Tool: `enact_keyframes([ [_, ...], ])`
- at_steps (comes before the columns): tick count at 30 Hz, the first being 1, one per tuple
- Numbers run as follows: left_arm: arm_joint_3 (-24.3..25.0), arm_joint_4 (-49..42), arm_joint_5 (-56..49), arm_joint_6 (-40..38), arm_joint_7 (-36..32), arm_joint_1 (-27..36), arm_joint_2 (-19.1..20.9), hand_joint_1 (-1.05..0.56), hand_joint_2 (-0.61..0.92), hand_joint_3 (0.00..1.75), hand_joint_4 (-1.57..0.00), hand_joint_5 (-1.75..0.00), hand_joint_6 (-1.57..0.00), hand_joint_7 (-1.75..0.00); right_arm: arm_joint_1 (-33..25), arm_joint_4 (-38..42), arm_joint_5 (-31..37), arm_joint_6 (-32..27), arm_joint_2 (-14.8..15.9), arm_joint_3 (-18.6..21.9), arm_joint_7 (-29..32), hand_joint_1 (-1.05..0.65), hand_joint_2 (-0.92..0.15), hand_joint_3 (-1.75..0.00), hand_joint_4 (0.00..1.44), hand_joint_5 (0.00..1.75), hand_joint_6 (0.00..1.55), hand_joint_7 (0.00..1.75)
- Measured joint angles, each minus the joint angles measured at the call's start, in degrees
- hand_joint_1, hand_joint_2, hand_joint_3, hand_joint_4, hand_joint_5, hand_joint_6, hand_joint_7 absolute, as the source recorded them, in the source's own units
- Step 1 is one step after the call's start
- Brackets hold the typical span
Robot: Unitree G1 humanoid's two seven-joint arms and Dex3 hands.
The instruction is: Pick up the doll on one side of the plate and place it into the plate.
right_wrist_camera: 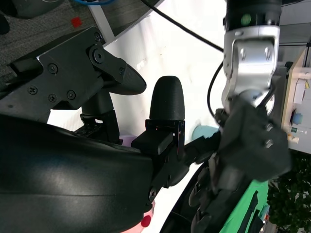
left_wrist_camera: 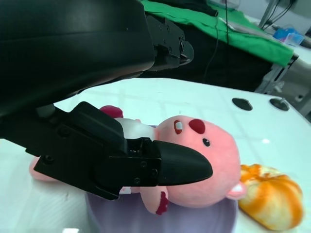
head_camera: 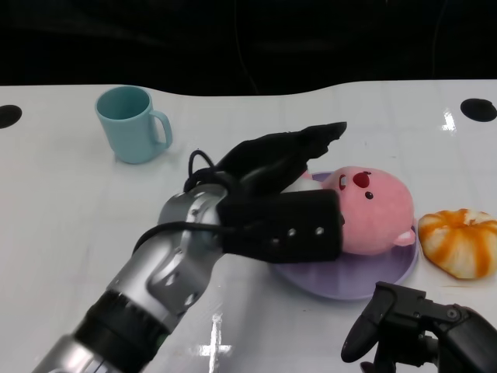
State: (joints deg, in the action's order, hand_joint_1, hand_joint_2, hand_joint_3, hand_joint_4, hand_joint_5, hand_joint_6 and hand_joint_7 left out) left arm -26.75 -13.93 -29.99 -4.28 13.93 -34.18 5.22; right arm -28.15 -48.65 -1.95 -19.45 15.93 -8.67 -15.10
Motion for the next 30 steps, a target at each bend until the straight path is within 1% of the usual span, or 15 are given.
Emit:
enact_keyframes([
  [1,0.94,2.02,1.15,0.23,0.37,1.3,0.68,-0.78,0.92,0.42,-0.02,-0.55,-0.15,-0.14,0.02,0.0,-0.01,-0.02,0.0,-0.02,-0.01,-0.15,-0.57,-1.06,0.64,1.67,0.56,1.37],
  [4,3.82,7.84,4.9,0.44,1.81,5.41,2.09,-0.73,0.92,0.37,0.0,-0.66,-0.19,-0.17,0.09,0.06,-0.28,-0.06,-0.02,0.04,-0.02,-0.14,-0.57,-1.06,0.64,1.67,0.56,1.36],
  [6,5.52,10.91,7.16,0.57,2.06,8.11,2.58,-0.71,0.92,0.32,0.0,-0.79,-0.23,-0.21,0.22,0.11,-0.51,-0.05,-0.04,0.08,-0.08,-0.14,-0.57,-1.06,0.64,1.68,0.56,1.36],
  [7,6.4,12.43,8.19,0.66,2.09,9.49,2.74,-0.67,0.92,0.29,-0.01,-0.84,-0.26,-0.23,0.28,0.16,-0.55,-0.04,-0.02,0.15,-0.15,-0.15,-0.57,-1.06,0.64,1.68,0.56,1.36],
  [11,9.31,17.29,11.66,1.79,1.74,14.73,2.88,-0.55,0.92,0.19,-0.07,-0.94,-0.37,-0.28,0.37,0.27,-0.62,-0.01,0.02,0.4,-0.42,-0.15,-0.56,-1.07,0.64,1.68,0.56,1.37],
  [13,11.16,18.85,14.19,3.3,0.6,17.43,2.08,-0.41,0.88,0.16,-0.16,-1.02,-0.49,-0.35,0.43,0.29,-0.65,-0.01,0.04,0.56,-0.48,-0.15,-0.56,-1.07,0.64,1.68,0.56,1.38],
  [14,12.14,19.66,15.71,4.36,-0.07,18.97,1.5,-0.38,0.87,0.16,-0.18,-1.04,-0.51,-0.37,0.38,0.29,-0.66,-0.02,0.04,0.67,-0.49,-0.15,-0.56,-1.07,0.64,1.69,0.56,1.38],
  [15,12.88,20.22,17.22,5.31,-0.45,20.05,1.0,-0.32,0.82,0.25,-0.23,-1.08,-0.55,-0.43,0.43,0.29,-0.67,-0.02,0.04,0.72,-0.53,-0.15,-0.56,-1.07,0.64,1.69,0.56,1.38],
  [16,13.69,20.77,18.55,6.17,-0.75,21.2,0.57,-0.25,0.63,0.62,-0.32,-1.1,-0.57,-0.53,0.47,0.3,-0.7,-0.01,0.03,0.76,-0.59,-0.15,-0.56,-1.07,0.64,1.69,0.56,1.38],
  [17,14.39,21.16,19.73,6.92,-1.02,22.11,0.13,-0.21,0.54,0.81,-0.37,-1.12,-0.58,-0.58,0.45,0.31,-0.7,0.0,0.03,0.82,-0.65,-0.14,-0.56,-1.07,0.64,1.69,0.56,1.38],
  [20,16.42,22.15,23.47,8.4,-1.51,24.8,-0.96,-0.09,0.45,1.11,-0.59,-1.15,-0.69,-0.73,0.47,0.37,-0.74,0.05,0.02,0.94,-0.89,-0.14,-0.57,-1.07,0.64,1.69,0.56,1.38],
  [22,17.83,23.21,25.84,8.63,-1.58,26.87,-1.47,-0.06,0.44,1.22,-0.7,-1.18,-0.74,-0.81,0.46,0.44,-0.75,0.06,0.02,1.1,-1.0,-0.14,-0.57,-1.06,0.63,1.69,0.56,1.39],
  [24,18.82,24.41,28.09,8.75,-1.61,28.71,-2.01,-0.04,0.46,1.27,-0.77,-1.28,-0.77,-0.97,0.47,0.51,-0.75,0.06,0.02,1.23,-1.08,-0.14,-0.57,-1.06,0.64,1.69,0.56,1.39],
  [27,19.97,26.93,31.67,7.58,-1.55,31.24,-2.64,-0.07,0.49,1.27,-0.83,-1.41,-0.79,-1.15,0.55,0.66,-0.76,0.14,0.01,1.29,-1.22,-0.14,-0.56,-1.07,0.64,1.7,0.56,1.39],
  [30,20.5,29.96,33.51,4.67,-1.52,33.61,-2.55,-0.12,0.45,1.34,-0.83,-1.59,-0.79,-1.33,0.57,0.74,-0.73,0.16,-0.01,1.26,-1.24,-0.14,-0.56,-1.07,0.64,1.69,0.56,1.39],
])
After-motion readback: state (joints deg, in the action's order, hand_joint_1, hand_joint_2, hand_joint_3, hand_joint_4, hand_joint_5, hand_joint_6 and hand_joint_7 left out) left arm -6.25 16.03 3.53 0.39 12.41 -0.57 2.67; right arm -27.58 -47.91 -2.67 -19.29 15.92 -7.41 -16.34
